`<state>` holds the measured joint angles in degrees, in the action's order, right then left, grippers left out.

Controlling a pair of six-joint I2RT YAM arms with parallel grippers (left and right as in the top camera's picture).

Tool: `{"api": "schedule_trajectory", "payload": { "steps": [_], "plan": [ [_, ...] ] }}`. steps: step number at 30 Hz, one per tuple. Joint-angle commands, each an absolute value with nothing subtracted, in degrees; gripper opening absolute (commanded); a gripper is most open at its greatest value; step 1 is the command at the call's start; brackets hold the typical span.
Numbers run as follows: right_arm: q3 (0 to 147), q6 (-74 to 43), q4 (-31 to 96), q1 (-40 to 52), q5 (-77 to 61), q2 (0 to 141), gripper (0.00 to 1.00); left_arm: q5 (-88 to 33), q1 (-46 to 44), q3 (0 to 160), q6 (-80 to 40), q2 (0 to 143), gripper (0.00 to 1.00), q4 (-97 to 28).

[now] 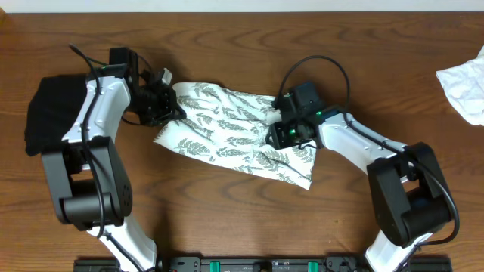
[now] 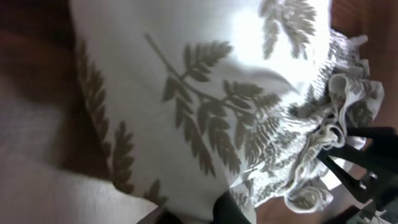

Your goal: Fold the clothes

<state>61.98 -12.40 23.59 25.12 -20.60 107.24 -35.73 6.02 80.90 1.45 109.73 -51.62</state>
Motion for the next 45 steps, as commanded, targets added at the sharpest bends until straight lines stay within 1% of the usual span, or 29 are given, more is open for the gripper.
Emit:
{"api": "schedule_trajectory", "payload": {
  "steps": [1, 3, 5, 12, 20, 24, 27, 30, 34, 38, 40, 45],
  "plan": [
    [60.9, -15.4, 23.0, 27.7, -19.5, 110.3, 0.45, -34.9, 6.4, 80.9, 1.2, 105.3, 0.06, -52.8],
    [62.0, -15.4, 23.1, 28.4, -20.1, 110.1, 0.49, -34.8, 6.4, 80.9, 1.2, 103.3, 0.06, -53.2],
    [63.5, -15.0, 24.1, 28.5, -20.2, 109.6, 0.51, -33.4, 6.4, 80.9, 1.2, 101.8, 0.06, -53.5],
    [71.9, -11.6, 33.5, 25.2, -16.7, 102.2, 0.54, -18.3, 5.3, 80.9, -1.4, 96.0, 0.06, -54.2],
    [73.4, -9.5, 40.2, 16.4, -16.7, 90.6, 0.56, -10.1, 5.4, 81.0, -1.3, 94.5, 0.06, -54.4],
    [73.4, -8.0, 45.6, 10.6, -16.7, 86.5, 0.56, -9.4, 4.8, 81.2, -1.4, 94.4, 0.06, -54.4],
    [73.4, -7.6, 49.2, 7.5, -16.7, 85.1, 0.56, -8.2, 2.3, 82.0, -2.0, 94.4, 0.06, -55.1],
    [73.4, -6.8, 52.6, 5.0, -16.7, 84.8, 0.54, -2.1, -4.5, 83.1, -4.0, 94.4, 0.06, -57.1],
    [73.4, -5.9, 54.0, 4.4, -16.7, 84.8, 0.54, 5.3, -17.0, 83.1, -6.9, 94.5, 0.06, -57.3],
    [73.4, -5.9, 54.3, 4.4, -16.7, 84.8, 0.54, 11.3, -30.1, 83.1, -10.8, 94.6, 0.06, -53.7],
    [73.4, -5.9, 54.9, 4.4, -16.7, 84.8, 0.53, 13.6, -35.1, 83.1, -12.4, 95.6, 0.06, -51.5],
    [73.4, -5.9, 56.4, 4.4, -16.7, 84.8, 0.52, 14.0, -42.6, 83.1, -15.9, 102.1, 0.06, -48.5]
  ]
}}
